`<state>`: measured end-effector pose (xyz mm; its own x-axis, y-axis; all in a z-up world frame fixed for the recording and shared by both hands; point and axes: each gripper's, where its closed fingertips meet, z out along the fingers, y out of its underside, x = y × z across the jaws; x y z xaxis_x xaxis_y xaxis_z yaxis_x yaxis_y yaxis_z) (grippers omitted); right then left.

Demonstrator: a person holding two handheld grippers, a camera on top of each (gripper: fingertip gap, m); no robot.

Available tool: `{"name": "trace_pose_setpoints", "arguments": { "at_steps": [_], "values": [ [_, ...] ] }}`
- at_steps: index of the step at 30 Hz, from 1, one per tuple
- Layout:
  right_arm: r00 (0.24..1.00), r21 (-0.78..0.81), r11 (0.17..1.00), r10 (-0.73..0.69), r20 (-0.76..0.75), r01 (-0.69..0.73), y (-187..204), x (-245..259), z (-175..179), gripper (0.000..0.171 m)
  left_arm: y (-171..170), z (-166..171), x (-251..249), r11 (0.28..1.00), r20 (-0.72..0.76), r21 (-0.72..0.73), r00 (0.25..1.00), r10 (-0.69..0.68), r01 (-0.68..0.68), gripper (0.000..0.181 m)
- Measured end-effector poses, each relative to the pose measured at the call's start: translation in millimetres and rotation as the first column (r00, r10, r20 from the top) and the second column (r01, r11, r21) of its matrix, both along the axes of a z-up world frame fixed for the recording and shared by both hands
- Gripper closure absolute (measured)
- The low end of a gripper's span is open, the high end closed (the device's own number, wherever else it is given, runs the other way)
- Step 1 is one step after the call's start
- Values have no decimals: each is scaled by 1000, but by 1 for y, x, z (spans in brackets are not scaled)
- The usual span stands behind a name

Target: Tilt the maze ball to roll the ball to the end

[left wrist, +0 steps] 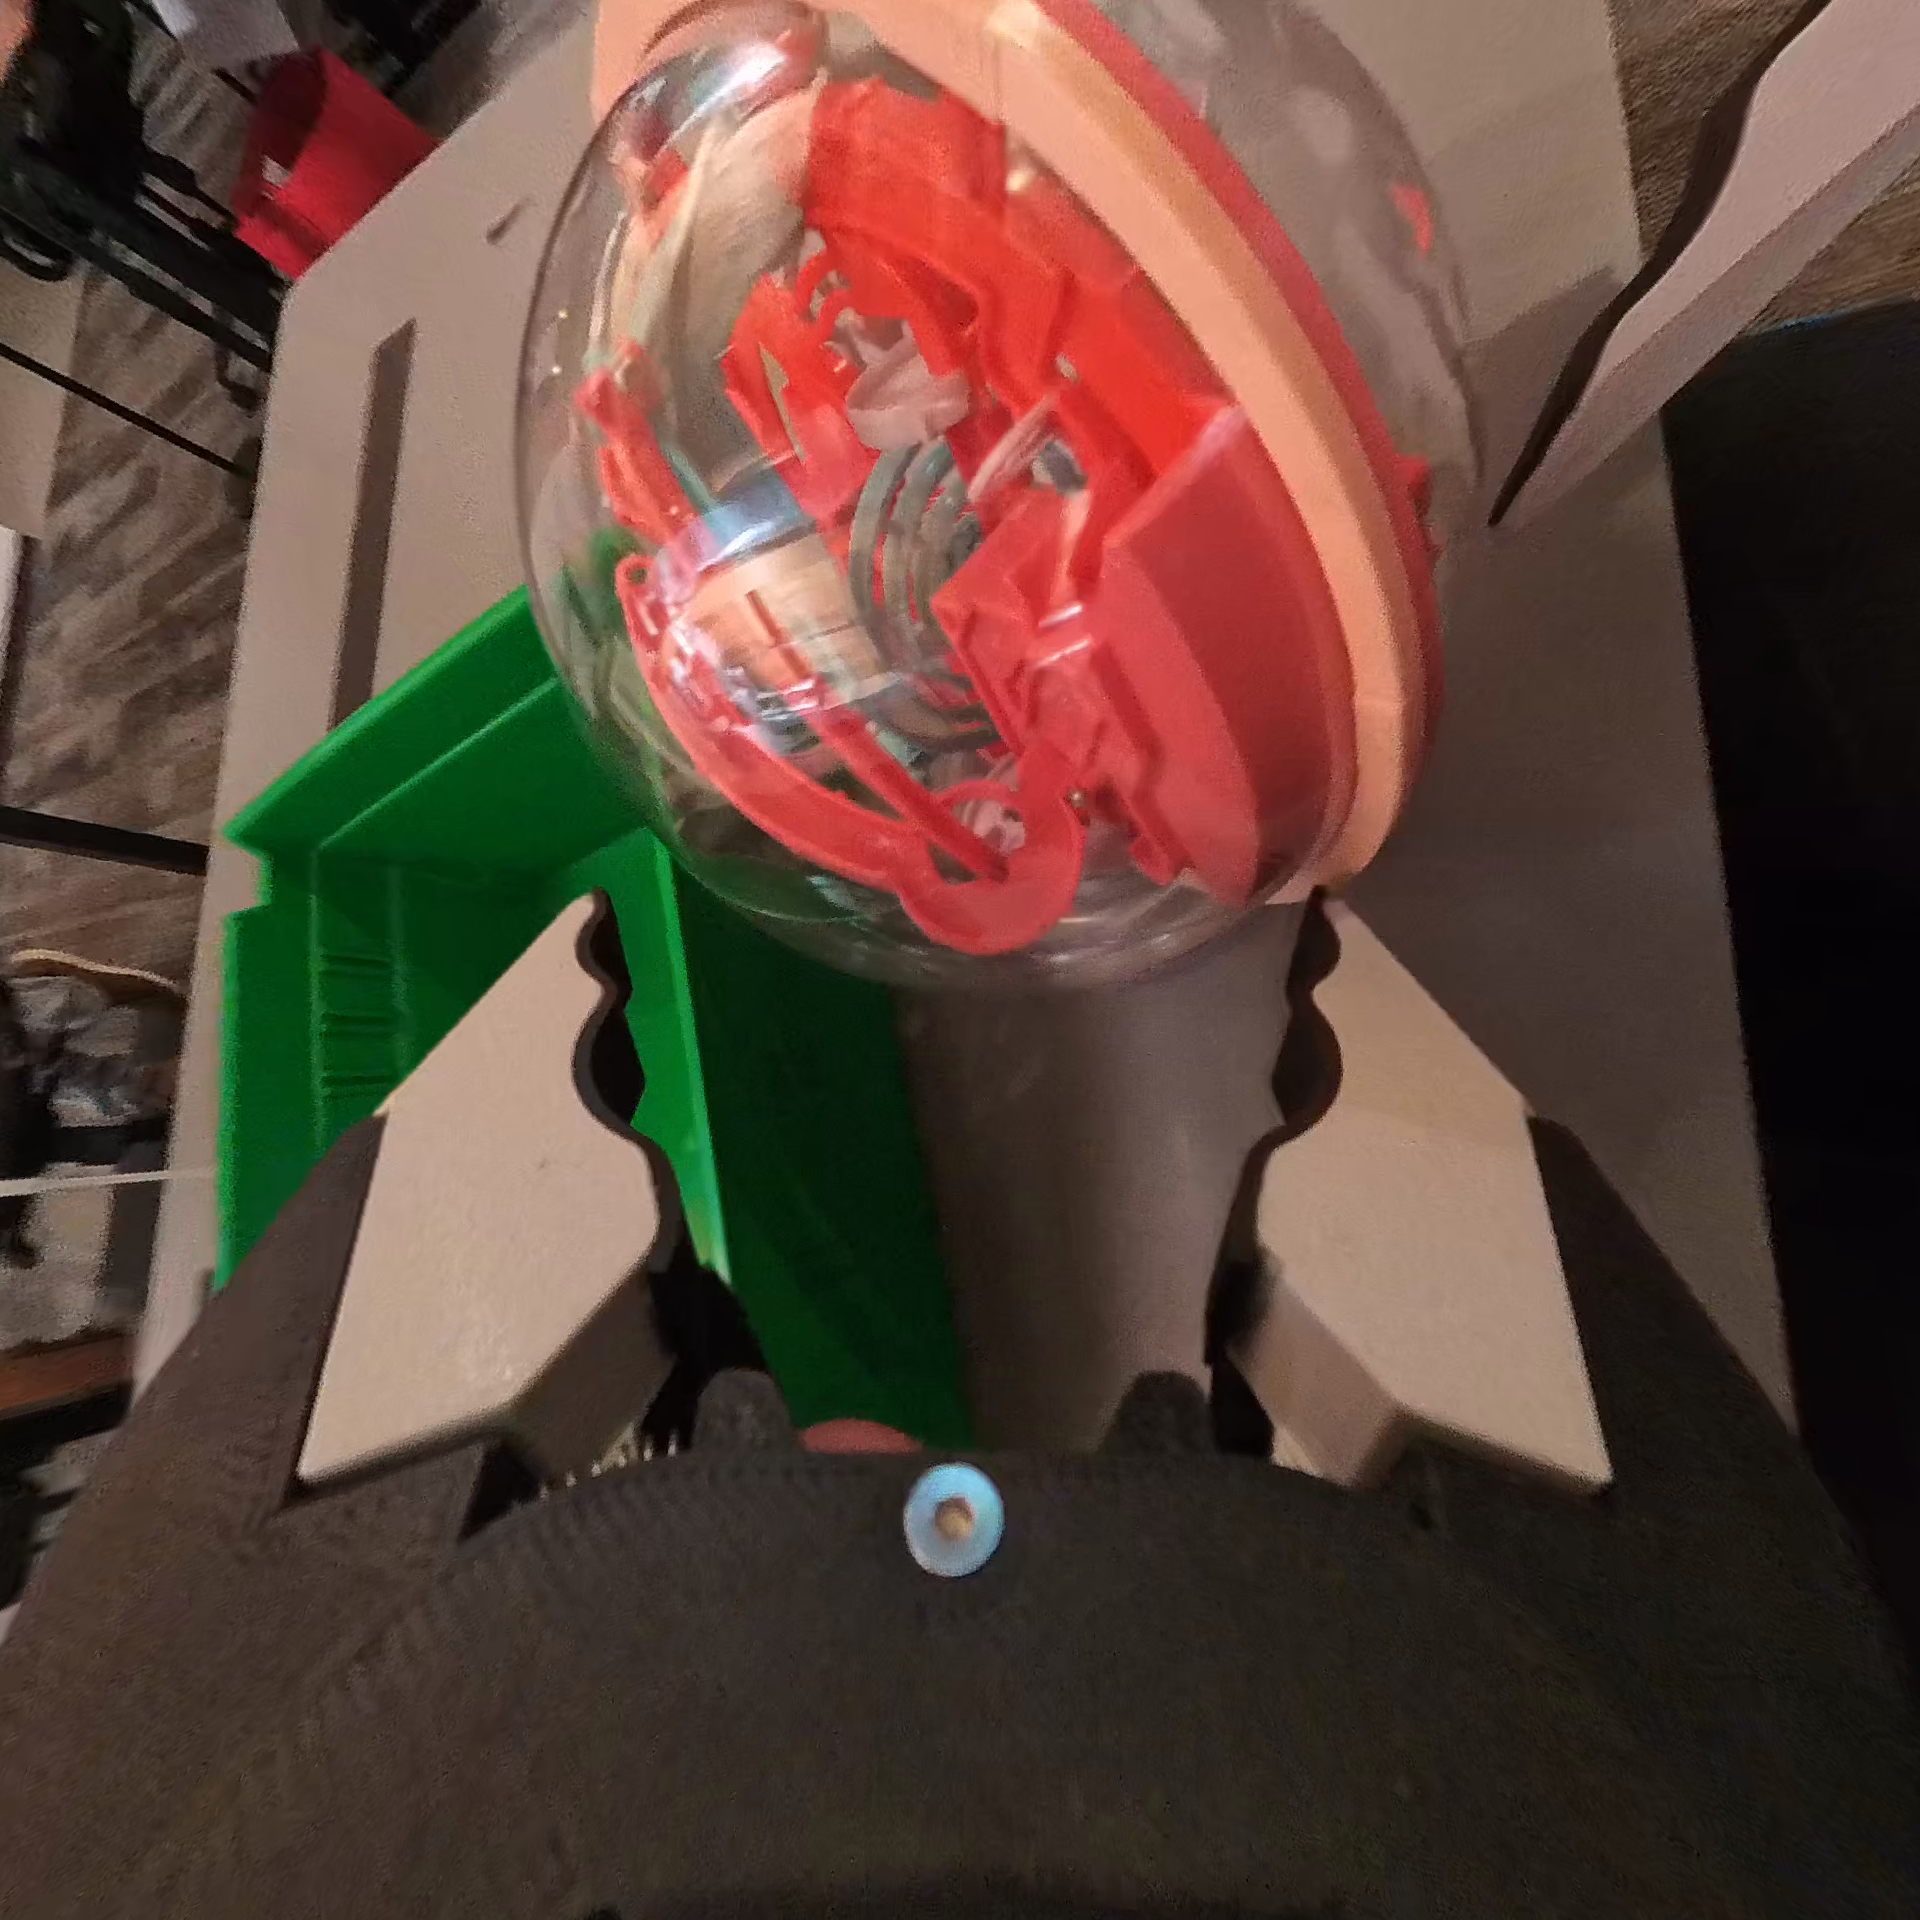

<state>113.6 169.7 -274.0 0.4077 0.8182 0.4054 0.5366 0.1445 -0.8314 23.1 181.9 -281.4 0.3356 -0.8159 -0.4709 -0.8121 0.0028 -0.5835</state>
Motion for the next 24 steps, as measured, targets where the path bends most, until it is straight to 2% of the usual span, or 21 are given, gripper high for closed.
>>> {"name": "trace_pose_setpoints", "arguments": {
  "at_steps": [7,13,16,19,21,24],
  "values": [
    [1000,-16,1000,-9,-5,9,2,-1,-4,62,-5,-10,3,998,12,-66,1000,-7,8,60],
    [999,-63,998,4,-39,-6,2,0,-3,63,-10,-4,1,992,70,-125,997,-22,31,58],
    [995,-181,983,15,-99,-33,1,0,-7,60,-15,2,2,976,144,-212,989,-15,46,49],
    [988,-315,946,26,-152,-74,2,0,-13,59,-14,9,5,935,231,-353,972,53,33,35],
    [979,-379,919,31,-200,-107,5,0,-15,62,-15,15,9,884,290,-466,952,101,48,36],
    [970,-477,866,37,-239,-150,5,-1,-22,60,-8,24,13,843,346,-533,928,141,70,44]
  ]
}}
